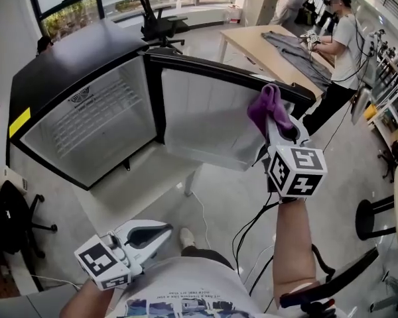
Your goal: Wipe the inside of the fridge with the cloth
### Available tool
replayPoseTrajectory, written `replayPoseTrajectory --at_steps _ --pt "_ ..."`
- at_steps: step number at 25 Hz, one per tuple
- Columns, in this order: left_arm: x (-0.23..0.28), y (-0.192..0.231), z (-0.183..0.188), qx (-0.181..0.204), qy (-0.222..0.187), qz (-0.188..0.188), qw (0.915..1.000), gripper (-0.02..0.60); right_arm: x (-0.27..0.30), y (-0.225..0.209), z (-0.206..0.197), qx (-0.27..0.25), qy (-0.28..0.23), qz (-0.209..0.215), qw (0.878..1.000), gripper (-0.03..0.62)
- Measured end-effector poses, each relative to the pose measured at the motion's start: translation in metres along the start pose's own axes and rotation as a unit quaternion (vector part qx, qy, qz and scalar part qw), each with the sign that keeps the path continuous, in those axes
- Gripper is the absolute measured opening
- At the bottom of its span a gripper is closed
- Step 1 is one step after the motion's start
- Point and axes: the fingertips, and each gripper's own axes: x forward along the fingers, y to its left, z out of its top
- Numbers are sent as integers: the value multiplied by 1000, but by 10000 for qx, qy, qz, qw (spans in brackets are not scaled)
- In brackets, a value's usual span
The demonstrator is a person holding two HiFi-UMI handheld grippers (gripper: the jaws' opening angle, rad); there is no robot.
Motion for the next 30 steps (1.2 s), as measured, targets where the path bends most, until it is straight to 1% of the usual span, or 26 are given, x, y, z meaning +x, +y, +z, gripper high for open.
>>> replayPoseTrajectory --at_steps 3,7,11,13,16,20,23,26,28,30 --pt "7 -7 0 5 1 -204 9998 6 -16 -19 -5 -7 73 -282 9996 54" --pt "11 -17 -3 -8 7 -362 9993 5 -29 -33 -10 4 139 -506 9986 54" --pt "5 -17 -5 -44 -2 -330 9994 6 -33 -39 -11 47 146 -572 9982 54" --pt "1 -16 -6 -70 -10 -283 9996 6 -35 -36 -9 61 117 -540 9985 54" --pt "-5 -15 -8 -122 -28 -177 9998 6 -31 -14 -7 81 77 -222 9997 54" --pt "-14 -12 -7 -133 -89 25 9999 5 -12 39 -1 51 -11 482 9988 54" --pt "-23 -8 -8 -161 -113 211 9996 6 9 89 0 -63 -3 1069 9942 54" --pt "-34 -4 -6 -183 -196 466 9986 6 34 136 1 -204 33 1591 9870 54" --pt "-41 0 -5 -218 -261 654 9973 6 51 159 0 -258 44 1817 9830 54" --pt "-48 3 -7 -267 -296 839 9957 6 68 175 -2 -279 64 1940 9806 54"
